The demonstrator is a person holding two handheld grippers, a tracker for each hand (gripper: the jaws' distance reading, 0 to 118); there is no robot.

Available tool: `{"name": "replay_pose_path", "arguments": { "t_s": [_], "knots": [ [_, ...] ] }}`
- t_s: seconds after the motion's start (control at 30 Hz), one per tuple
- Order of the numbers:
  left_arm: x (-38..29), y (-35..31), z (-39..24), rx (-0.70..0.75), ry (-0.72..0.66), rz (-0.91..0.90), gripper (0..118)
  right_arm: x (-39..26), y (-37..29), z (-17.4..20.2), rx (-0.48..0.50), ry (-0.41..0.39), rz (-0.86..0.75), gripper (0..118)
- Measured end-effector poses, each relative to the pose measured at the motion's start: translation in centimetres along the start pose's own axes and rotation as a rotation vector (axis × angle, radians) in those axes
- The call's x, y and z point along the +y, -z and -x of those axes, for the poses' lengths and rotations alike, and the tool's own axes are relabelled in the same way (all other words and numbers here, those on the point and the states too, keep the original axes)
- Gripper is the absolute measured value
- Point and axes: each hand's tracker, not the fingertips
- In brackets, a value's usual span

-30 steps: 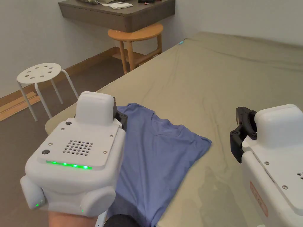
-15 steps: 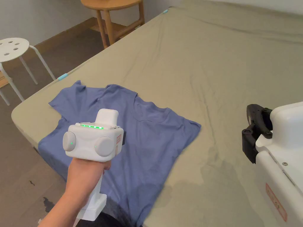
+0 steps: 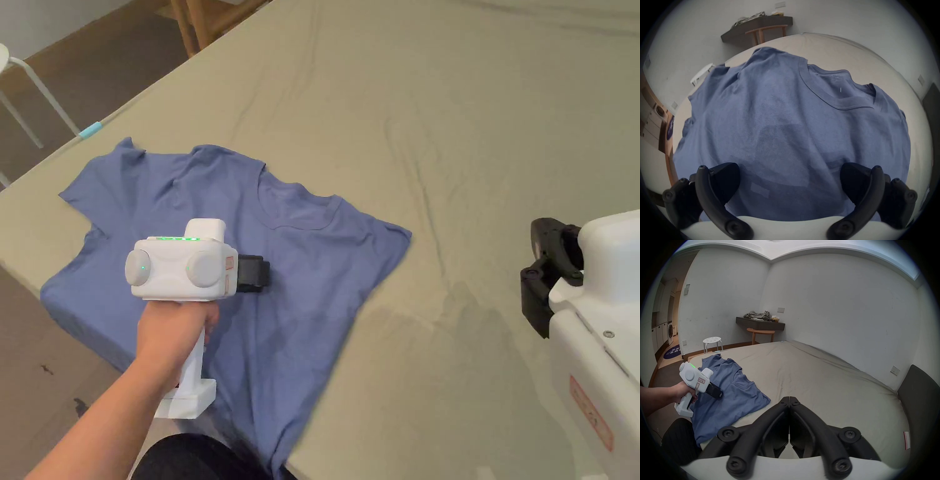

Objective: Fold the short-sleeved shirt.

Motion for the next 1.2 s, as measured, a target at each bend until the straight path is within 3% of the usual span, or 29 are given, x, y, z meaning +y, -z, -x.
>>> {"name": "replay_pose_path", "arguments": {
  "t_s": [0.1,0.17,0.2,0.27,0.3,0.37,0.67,0.77,0.83,1.07,1.2],
  "knots": [
    [-0.2,-0.1,-0.3,0.02,0.046,-0.007,118,-0.2,0.3,0.0,0.003,0.01,0.009,2],
    [-0.4,-1.1,-0.8,0.01,0.077,-0.038,101,-0.3,0.2,0.2,0.006,0.011,0.011,2],
    [-0.4,-2.1,-1.3,0.002,0.073,-0.074,84,-0.3,0.2,0.2,0.007,0.01,0.012,2],
    [-0.3,-3.0,-2.2,0.053,0.095,-0.128,13,-0.4,0.2,0.2,0.009,0.007,0.013,2],
    [-0.3,-2.9,-2.1,0.013,0.09,-0.131,0,-0.4,0.1,0.2,0.01,0.006,0.015,2],
    [-0.4,-1.7,-1.5,0.0,0.071,-0.079,0,-0.3,-0.1,0.1,0.01,0.006,0.017,2],
    [-1.4,-4.7,0.7,-0.189,-0.075,-0.281,0,0.0,-2.5,-1.5,-0.011,0.061,-0.004,2],
    [-1.3,-8.4,0.1,-0.298,-0.119,-0.394,0,0.3,-3.7,-1.9,-0.02,0.075,-0.016,2],
    [-1.2,-10.7,-0.8,-0.271,-0.095,-0.452,0,0.5,-4.7,-2.0,-0.029,0.072,-0.029,2],
    [0.7,-19.1,-0.9,-0.448,-0.18,-0.656,0,1.3,-8.3,-2.6,-0.065,0.078,-0.085,2],
    [2.9,-26.2,-1.7,-0.486,-0.134,-0.831,0,1.6,-10.5,-3.2,-0.099,0.075,-0.116,2]
  ]
}}
